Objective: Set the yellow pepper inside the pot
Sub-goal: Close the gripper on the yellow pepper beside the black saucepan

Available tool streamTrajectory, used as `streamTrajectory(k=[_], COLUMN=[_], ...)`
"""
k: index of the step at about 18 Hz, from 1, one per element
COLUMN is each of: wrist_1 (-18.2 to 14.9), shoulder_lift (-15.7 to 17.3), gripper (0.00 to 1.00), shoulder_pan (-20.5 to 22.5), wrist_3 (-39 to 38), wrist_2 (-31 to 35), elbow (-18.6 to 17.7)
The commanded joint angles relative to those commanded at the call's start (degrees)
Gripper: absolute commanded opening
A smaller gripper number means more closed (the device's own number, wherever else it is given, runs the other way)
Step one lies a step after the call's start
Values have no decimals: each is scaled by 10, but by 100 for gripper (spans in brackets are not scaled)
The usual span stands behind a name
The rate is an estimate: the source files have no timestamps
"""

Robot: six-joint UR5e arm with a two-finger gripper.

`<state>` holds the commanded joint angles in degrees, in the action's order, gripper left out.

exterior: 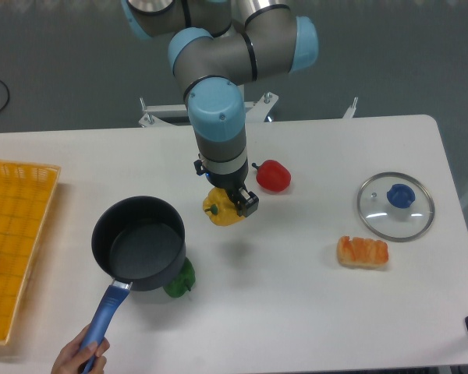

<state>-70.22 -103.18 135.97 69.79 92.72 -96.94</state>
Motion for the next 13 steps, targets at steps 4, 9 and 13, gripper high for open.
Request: streamTrajectory(k=[4, 9, 13], wrist_1=[1, 3, 4], shoulder_lift=[4, 11, 11], gripper=[63, 64, 64], shoulder_pan=[0, 9, 12], wrist_3=[0, -3, -8], wrist_2=[-1, -19, -32], elbow=[-5, -2, 4])
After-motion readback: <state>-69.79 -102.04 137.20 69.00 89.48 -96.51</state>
